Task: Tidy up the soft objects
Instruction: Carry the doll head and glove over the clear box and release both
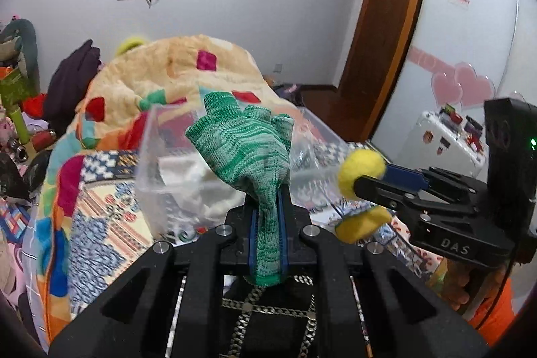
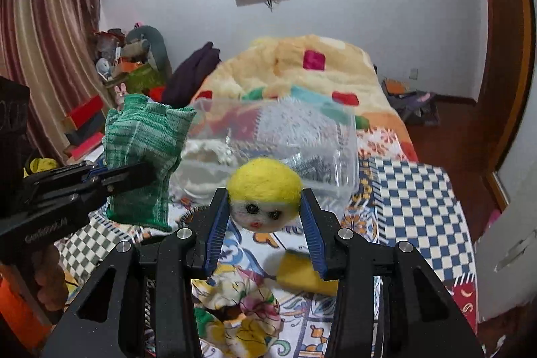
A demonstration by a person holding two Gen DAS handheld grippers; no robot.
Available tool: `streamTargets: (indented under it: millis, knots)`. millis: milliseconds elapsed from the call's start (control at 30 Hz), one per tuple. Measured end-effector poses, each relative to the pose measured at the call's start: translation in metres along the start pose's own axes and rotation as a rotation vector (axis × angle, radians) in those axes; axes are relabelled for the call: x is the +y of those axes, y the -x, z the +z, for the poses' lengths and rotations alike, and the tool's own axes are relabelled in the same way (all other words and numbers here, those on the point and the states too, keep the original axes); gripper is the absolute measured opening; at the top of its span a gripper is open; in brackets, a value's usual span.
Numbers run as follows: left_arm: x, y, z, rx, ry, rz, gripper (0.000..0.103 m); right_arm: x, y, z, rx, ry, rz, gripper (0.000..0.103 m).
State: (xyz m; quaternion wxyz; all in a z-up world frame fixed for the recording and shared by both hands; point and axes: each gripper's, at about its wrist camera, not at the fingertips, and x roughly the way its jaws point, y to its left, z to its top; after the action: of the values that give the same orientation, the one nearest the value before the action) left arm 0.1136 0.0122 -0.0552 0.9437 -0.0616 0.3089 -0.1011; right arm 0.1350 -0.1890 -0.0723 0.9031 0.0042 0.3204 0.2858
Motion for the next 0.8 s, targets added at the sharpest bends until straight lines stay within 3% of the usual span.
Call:
streamTargets:
  millis: [400,633,800]
  knots:
    - [0.022,0.005,0.038,-0.097,0.036,0.063,0.010,0.006,-0.013,0.037,-0.069,-0.040,-0.020,0.040]
    - [0.033,-0.018,0.051,-0.093,0.031,0.128,0.010,0.008,-0.035,0.051,-0.049,-0.050,-0.066,0.040]
    - [0.035,-0.040,0.051,-0.052,0.028,0.131,0.010,0.006,-0.053,0.047,0.004,-0.049,-0.106,0.040]
